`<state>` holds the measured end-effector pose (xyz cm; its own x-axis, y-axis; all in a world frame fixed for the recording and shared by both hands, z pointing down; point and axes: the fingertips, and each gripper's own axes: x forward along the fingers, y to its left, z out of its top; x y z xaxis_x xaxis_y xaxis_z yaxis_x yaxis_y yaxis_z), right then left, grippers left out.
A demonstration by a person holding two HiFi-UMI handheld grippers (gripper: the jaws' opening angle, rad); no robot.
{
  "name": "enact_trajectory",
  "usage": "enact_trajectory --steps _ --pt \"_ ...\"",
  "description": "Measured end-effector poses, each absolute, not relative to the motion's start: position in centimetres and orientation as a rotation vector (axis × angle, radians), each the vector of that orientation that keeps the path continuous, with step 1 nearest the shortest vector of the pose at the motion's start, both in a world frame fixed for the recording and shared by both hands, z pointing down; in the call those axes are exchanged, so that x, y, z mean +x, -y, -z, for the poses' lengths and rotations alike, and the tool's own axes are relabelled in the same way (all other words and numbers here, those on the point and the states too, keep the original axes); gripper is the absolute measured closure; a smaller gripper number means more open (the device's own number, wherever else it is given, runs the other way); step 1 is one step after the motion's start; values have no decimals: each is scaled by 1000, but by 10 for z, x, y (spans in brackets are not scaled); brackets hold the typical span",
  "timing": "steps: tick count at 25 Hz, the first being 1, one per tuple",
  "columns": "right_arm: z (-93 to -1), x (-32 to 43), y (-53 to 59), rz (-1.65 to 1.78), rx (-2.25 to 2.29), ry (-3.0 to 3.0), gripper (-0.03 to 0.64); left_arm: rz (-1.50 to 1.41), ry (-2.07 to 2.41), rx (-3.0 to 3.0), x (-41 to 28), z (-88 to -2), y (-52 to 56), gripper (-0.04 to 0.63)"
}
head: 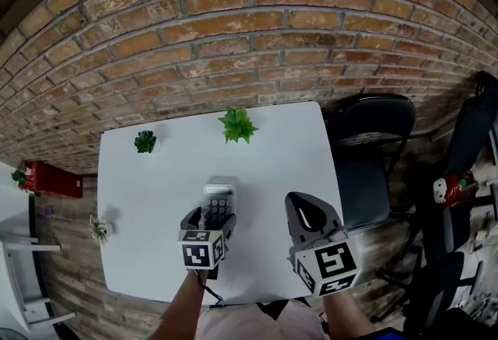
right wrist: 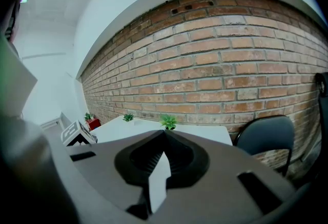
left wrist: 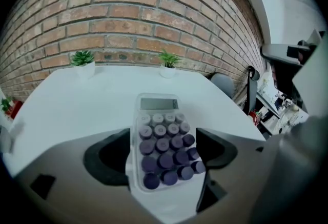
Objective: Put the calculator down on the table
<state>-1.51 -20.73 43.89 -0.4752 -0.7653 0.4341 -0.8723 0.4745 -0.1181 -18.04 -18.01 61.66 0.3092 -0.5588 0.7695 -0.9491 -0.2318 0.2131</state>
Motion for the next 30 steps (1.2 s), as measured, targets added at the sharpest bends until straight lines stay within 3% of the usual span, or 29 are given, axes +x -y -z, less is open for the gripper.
enact_trajectory --steps 7,17,22,24,30 --pt "-429 -22 205 -433 1374 2424 614 -646 1446 1938 -190 -581 178 206" --pt "-364 -48 211 -236 1339 2568 614 -238 1739 2301 -179 -385 195 223" --pt "-321 -64 213 -84 1319 2655 614 -86 1927 2353 -183 -315 186 493" --pt "-309 -68 213 -39 1315 2680 615 -63 1984 2346 -187 -299 184 569" --pt "-293 -71 212 24 1317 2712 615 -6 2063 2352 -191 -273 182 578"
